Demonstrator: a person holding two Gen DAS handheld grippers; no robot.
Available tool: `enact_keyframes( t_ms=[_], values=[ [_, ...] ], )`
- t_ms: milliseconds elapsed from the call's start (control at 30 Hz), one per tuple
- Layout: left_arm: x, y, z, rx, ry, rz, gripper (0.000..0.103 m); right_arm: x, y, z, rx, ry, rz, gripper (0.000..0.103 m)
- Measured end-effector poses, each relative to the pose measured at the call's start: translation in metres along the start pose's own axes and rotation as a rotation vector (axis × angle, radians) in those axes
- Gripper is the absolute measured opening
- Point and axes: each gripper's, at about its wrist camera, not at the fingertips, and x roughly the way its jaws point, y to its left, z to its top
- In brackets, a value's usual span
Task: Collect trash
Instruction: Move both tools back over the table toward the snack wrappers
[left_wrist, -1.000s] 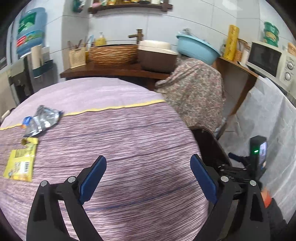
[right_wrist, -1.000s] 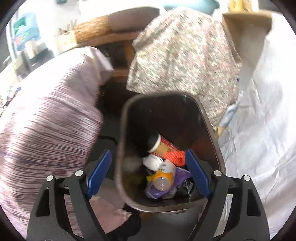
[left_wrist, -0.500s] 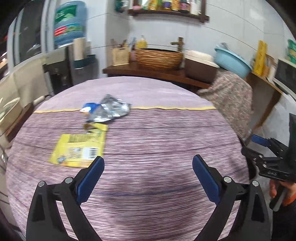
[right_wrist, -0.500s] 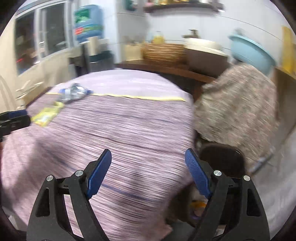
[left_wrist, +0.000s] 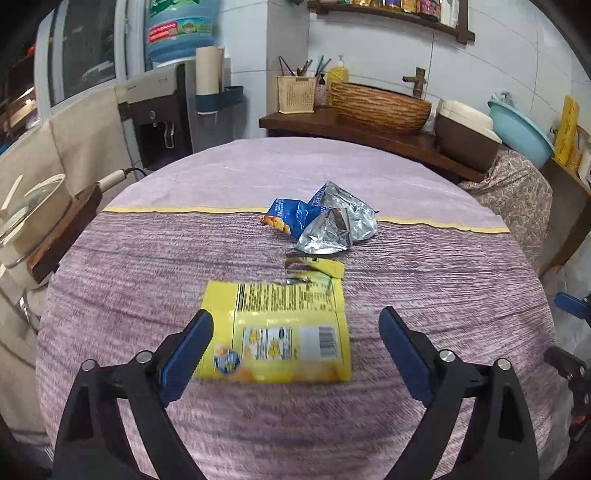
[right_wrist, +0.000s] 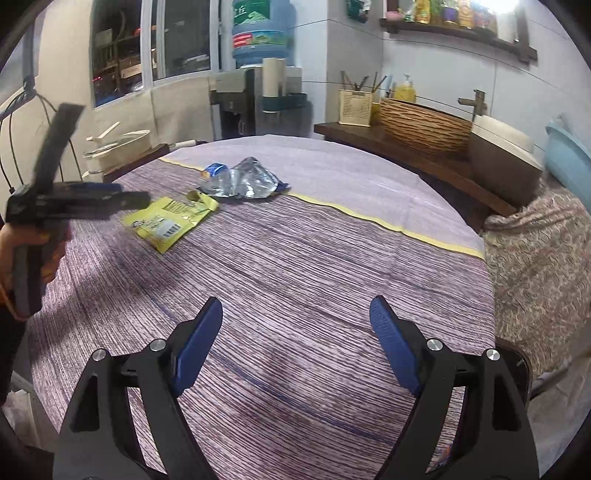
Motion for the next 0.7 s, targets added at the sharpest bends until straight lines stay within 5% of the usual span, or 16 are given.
enact_keyframes(
  t_ms=[333, 600, 700],
  values=[
    [0.065, -0.002, 0.024, 0.032, 0.087, -0.024, 0.062, 0.009, 0.013, 0.002, -0.021, 0.030, -0.011, 0.081],
    [0.078, 0.001, 0.022, -0.010, 0.097, -0.064, 0.023, 0.016, 0.018, 0.008, -0.036, 0.045, -0.019, 0.081],
    [0.077, 0.002, 0.022, -0.021, 0.084, -0.077, 0.017, 0.021, 0.019, 0.014, -0.033, 0.047, -0.001, 0.081]
  ],
)
